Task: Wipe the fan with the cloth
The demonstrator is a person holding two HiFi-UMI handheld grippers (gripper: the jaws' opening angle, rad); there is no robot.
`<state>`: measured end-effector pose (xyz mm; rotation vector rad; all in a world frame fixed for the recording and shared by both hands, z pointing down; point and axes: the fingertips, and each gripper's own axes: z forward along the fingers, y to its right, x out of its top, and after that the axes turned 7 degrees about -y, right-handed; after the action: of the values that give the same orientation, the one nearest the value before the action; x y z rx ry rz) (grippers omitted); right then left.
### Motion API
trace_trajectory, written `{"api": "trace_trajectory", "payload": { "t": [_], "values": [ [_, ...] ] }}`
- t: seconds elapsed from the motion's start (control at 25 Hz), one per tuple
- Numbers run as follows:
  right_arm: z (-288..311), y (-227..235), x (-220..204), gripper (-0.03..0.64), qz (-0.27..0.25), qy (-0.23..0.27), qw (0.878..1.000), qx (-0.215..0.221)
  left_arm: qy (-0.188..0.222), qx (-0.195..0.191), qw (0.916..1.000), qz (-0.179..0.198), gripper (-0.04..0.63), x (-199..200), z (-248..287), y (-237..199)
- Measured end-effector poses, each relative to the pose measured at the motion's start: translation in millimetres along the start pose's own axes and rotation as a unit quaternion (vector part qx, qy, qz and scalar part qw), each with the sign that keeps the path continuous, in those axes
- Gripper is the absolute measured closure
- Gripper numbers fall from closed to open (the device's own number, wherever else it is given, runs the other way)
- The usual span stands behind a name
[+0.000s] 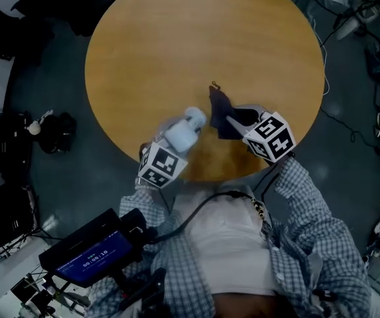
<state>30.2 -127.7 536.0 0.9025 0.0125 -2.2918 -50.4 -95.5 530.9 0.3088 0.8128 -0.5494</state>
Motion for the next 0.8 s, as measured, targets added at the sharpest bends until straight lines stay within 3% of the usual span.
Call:
{"api": "trace_trajectory", "payload": {
  "t": [0.2,0.48,0.8],
  "values": [
    [21.3,-2.2,-20.7,0.548,0.025,-0.022,0.999,0.017,-0.041,-0.019,0.9989,-0.009,0.451,-14.5,18.2,-1.6],
    [43.8,2.6,-41.6,0.548,0.046,-0.054,0.997,0.015,-0.100,-0.037,0.9943,0.008,0.451,-22.2,34.5,3.1],
    [49.3,3.1,-45.9,0.540,0.031,-0.067,0.997,-0.010,-0.111,-0.041,0.9930,0.004,0.449,-20.9,34.0,4.1]
  ]
}}
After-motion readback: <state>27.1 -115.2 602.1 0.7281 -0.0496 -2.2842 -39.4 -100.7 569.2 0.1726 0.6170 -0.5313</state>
